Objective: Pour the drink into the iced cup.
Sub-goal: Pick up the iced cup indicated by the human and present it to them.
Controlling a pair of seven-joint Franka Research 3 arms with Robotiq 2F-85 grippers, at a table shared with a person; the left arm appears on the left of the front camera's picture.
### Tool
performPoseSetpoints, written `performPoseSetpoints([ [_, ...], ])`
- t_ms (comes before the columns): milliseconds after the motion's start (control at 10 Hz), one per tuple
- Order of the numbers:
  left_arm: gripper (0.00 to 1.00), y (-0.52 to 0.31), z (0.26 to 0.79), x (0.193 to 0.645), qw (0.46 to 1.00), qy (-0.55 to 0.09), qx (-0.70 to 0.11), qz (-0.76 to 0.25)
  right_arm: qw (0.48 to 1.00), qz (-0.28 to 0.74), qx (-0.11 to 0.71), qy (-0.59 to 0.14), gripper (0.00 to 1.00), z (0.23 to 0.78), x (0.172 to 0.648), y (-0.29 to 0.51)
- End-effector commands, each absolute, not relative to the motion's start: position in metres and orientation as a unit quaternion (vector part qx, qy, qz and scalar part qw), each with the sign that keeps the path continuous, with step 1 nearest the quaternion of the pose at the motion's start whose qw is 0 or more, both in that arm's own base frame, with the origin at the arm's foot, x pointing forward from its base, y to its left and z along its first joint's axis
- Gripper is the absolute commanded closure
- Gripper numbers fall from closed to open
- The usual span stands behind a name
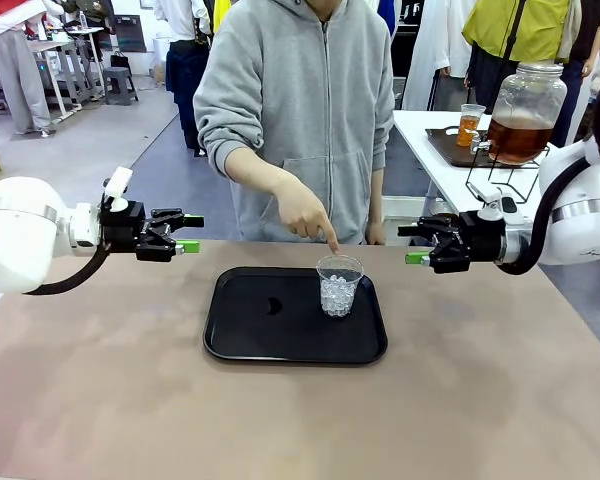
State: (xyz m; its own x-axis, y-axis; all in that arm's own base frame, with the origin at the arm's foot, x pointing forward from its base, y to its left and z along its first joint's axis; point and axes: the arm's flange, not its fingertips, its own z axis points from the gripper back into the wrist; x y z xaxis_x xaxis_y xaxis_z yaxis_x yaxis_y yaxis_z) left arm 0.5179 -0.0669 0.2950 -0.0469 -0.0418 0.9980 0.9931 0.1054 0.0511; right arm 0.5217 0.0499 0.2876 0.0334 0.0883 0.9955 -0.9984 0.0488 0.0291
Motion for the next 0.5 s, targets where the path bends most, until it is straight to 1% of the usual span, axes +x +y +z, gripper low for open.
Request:
performPoseSetpoints([
  [0, 0.00, -0.067, 0.297, 0.518, 0.521, -0.529, -0.452, -0.494, 0.540, 0.505, 0.470, -0.483, 0.00, 0.294, 0.519, 0.047],
  [200, 0.00, -0.067, 0.297, 0.518, 0.521, -0.529, -0.452, -0.494, 0.540, 0.505, 0.470, -0.483, 0.00, 0.294, 0.519, 0.047],
  [400, 0.00, -0.067, 0.297, 0.518, 0.521, -0.529, -0.452, -0.494, 0.546, 0.489, 0.479, -0.484, 0.00, 0.278, 0.521, 0.054],
])
